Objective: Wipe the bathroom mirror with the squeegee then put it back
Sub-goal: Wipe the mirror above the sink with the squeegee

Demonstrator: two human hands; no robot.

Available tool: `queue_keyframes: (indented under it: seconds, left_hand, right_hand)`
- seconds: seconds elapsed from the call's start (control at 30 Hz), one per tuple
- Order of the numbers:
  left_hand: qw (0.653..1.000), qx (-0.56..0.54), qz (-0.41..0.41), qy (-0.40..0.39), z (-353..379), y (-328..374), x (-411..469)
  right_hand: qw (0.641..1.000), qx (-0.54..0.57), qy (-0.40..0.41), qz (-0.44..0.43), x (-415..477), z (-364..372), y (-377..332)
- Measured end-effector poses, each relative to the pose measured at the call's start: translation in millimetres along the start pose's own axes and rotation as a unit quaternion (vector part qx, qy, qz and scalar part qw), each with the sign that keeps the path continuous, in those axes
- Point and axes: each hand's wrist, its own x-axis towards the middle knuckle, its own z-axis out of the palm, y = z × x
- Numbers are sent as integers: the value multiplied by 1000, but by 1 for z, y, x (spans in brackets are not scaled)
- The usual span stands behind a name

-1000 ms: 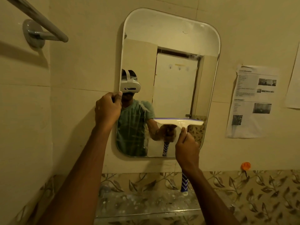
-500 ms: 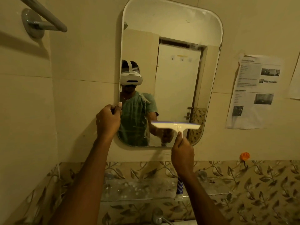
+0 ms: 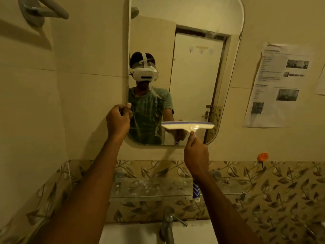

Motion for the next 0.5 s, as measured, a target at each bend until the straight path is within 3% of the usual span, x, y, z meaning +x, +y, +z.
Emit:
queue_keyframes:
  seconds: [0.5]
  left_hand:
    - [1000,-12,-25,9,2,1,1]
  right_hand:
    - [999,-18,2,33,-40,27,48]
